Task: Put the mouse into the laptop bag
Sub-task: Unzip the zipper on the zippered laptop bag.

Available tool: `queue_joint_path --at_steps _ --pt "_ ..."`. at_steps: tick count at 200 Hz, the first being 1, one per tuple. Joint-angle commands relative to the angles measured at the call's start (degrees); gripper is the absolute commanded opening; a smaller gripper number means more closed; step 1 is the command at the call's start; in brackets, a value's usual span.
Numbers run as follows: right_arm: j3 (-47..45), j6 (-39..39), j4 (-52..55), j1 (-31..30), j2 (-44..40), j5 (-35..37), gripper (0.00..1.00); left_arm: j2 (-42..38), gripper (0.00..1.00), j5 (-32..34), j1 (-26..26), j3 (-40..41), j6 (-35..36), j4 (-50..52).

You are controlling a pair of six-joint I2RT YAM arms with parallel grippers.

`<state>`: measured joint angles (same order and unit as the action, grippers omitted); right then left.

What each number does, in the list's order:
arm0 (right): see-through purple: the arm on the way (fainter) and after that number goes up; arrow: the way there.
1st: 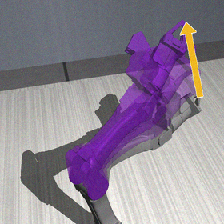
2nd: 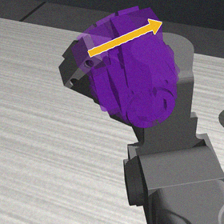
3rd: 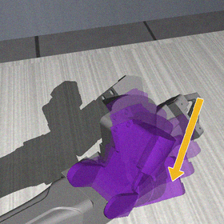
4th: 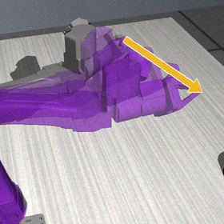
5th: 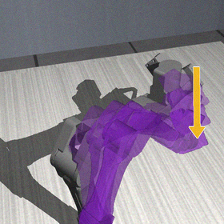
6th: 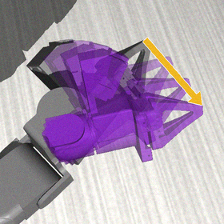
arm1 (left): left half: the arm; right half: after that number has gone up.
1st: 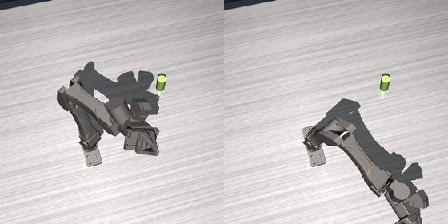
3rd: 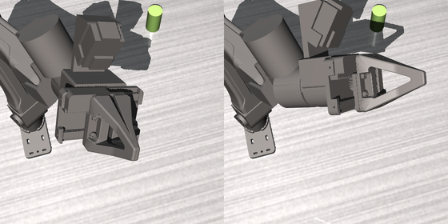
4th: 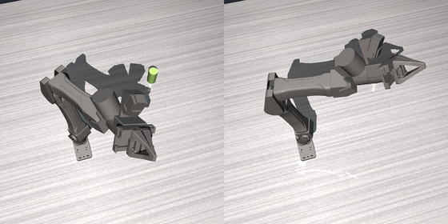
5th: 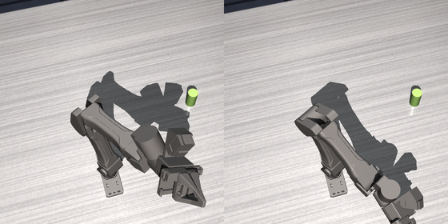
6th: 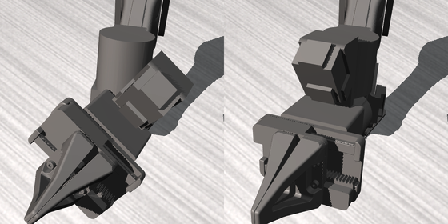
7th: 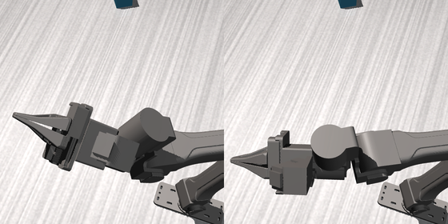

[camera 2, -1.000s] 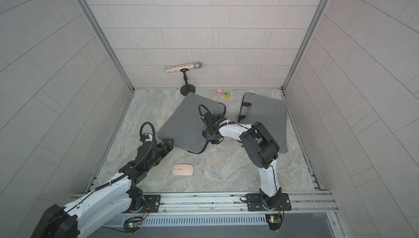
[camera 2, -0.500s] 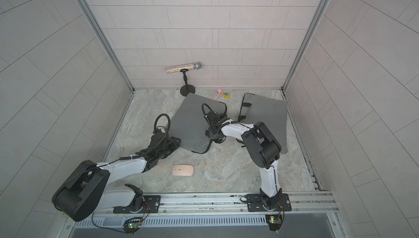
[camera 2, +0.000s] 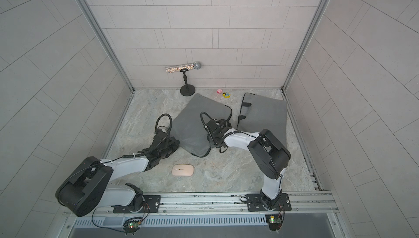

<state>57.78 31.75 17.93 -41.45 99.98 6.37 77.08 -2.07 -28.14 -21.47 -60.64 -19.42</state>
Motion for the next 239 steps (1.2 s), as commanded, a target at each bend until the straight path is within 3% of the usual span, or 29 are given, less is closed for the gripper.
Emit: queue_joint_path --at_steps 1,76,104,140,193,239 --pt "-3.12 2.13 -1.72 -3.72 -5.02 -1.34 0.00 -0.99 0.00 1.05 -0.91 -0.17 -0.48 -1.62" --pt "-10.53 7.67 -6.97 -13.76 -9.67 -0.33 0.00 -6.87 0.00 5.43 -1.03 1.16 -0.86 3.22" --pt "-7.69 7.05 -5.45 -12.52 -8.41 3.52 0.00 -11.07 0.00 7.45 -1.02 3.19 -2.32 5.23" --pt "3.30 3.35 -1.23 -7.59 0.25 0.86 0.00 -20.57 0.00 10.72 -1.04 4.41 -2.63 13.40" --pt "18.21 0.68 4.35 -7.07 10.90 0.43 0.00 -30.22 0.00 12.11 -1.21 7.67 -3.63 19.01" --pt "9.32 1.90 1.20 -8.40 4.82 -1.52 0.00 -25.35 0.00 13.14 -1.27 6.30 -3.80 16.81"
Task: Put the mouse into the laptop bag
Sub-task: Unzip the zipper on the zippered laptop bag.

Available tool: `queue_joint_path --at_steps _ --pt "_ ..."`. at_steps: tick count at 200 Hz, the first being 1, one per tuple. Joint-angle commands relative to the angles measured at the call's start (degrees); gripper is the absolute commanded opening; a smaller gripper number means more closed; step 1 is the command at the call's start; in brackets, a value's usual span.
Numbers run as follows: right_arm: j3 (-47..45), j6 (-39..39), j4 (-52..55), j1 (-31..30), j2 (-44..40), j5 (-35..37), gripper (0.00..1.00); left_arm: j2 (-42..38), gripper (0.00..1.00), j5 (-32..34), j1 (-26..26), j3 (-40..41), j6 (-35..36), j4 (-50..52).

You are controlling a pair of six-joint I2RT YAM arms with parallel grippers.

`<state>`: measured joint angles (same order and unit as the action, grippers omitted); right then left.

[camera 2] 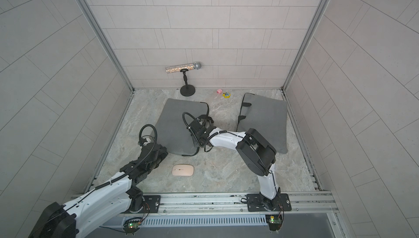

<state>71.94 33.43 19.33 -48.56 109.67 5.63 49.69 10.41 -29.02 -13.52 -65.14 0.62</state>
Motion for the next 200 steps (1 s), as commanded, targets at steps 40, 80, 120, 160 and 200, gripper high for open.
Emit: queue_joint_path --at_steps 40,80,120,160,200 --pt "-13.09 0.12 -5.00 -5.11 -11.42 -5.53 0.00 5.69 0.00 2.20 -0.43 -2.36 -0.15 -5.09" --pt "-14.81 1.01 -7.85 -9.55 -12.65 -8.23 0.00 4.89 0.00 2.87 -0.43 -1.17 -0.77 -5.52" --pt "-14.07 2.17 -7.91 -9.57 -9.92 -6.23 0.00 5.31 0.00 2.47 -0.59 -1.33 -0.80 -5.45" --pt "-11.24 0.82 -5.18 -3.17 -7.97 -3.95 0.00 4.57 0.17 1.30 -0.52 -2.36 -1.01 -1.12" --pt "-5.72 -2.03 -1.44 6.13 -3.83 -3.69 0.00 -4.34 0.72 1.62 -0.47 -5.89 -0.48 11.12"
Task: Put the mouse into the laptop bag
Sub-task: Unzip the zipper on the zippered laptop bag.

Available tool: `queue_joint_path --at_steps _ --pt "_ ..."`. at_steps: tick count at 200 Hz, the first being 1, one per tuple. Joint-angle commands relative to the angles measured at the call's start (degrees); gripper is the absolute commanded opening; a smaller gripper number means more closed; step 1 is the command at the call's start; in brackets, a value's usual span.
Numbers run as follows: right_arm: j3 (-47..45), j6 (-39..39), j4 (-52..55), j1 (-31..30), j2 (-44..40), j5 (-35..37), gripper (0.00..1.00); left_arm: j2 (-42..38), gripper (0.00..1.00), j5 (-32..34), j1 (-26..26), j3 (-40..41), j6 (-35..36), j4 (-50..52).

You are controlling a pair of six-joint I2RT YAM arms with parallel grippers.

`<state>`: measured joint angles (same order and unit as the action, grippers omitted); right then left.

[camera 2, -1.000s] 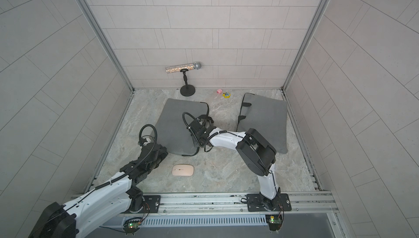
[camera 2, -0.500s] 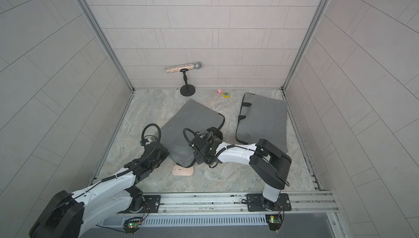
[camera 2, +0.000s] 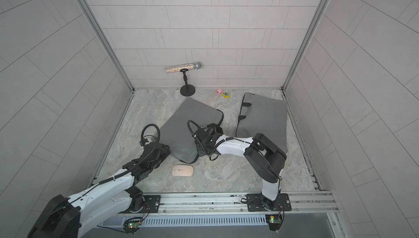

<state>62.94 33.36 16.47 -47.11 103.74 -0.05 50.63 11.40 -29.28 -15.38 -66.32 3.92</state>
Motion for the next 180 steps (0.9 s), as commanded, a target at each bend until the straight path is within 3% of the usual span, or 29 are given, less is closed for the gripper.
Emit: queue_joint_path --at_steps 1,21,39,76,117,180 --pt "3.44 -1.98 1.53 4.94 2.26 1.99 0.00 -5.54 0.72 0.60 -0.23 -4.13 0.77 8.01" --pt "5.17 -2.67 2.59 7.99 3.63 1.99 0.00 -9.09 0.75 -1.59 -0.25 -5.52 3.20 8.19" --pt "5.74 -3.04 2.63 8.95 4.33 1.55 0.00 -6.56 0.76 -6.11 -0.27 -8.86 6.34 6.30" --pt "5.77 -3.31 2.17 9.02 5.17 0.93 0.00 14.95 0.77 -15.15 -3.61 -18.97 10.78 -3.62" --pt "4.66 -3.54 0.87 9.49 5.59 0.84 0.00 34.18 0.76 -16.27 -4.80 -25.01 9.86 -13.93" --pt "0.19 -3.79 -2.42 9.23 2.56 -2.13 0.00 46.65 0.75 -12.81 -5.17 -25.89 8.11 -22.31"
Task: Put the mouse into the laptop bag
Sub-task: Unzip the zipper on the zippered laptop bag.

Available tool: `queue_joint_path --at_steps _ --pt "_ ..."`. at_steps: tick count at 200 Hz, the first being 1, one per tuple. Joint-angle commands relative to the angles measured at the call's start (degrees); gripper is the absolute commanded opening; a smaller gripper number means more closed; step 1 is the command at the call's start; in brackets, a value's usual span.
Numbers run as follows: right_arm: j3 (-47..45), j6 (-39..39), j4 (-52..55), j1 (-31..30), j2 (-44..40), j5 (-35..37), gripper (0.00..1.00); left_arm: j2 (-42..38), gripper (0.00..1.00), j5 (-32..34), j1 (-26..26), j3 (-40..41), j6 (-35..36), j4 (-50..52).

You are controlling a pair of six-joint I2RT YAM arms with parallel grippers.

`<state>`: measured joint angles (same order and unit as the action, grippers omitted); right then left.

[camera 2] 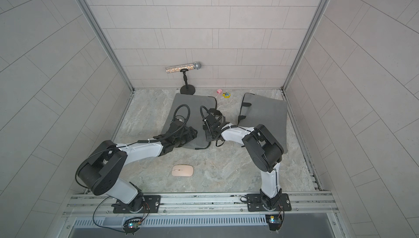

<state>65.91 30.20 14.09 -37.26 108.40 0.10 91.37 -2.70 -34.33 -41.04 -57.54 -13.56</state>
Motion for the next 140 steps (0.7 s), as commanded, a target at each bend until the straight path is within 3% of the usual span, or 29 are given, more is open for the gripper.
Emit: queue_joint_path --at_steps 1,46,115,140 --pt "-2.97 -0.60 -0.12 -0.62 -2.16 -2.34 0.00 6.09 0.75 1.33 -0.13 -0.25 -0.75 -4.99" --pt "-9.97 -0.44 -2.51 -3.63 -7.18 -3.53 0.00 12.26 0.72 1.85 -0.47 0.16 -3.19 -10.95" --pt "-19.83 4.25 -7.09 -9.22 -16.52 -4.50 0.00 12.49 0.72 2.86 -1.01 0.25 -3.81 -10.94" --pt "-19.05 6.68 -8.06 -12.45 -15.97 -2.87 0.00 12.86 0.72 2.46 -1.73 0.01 -4.33 -11.57"
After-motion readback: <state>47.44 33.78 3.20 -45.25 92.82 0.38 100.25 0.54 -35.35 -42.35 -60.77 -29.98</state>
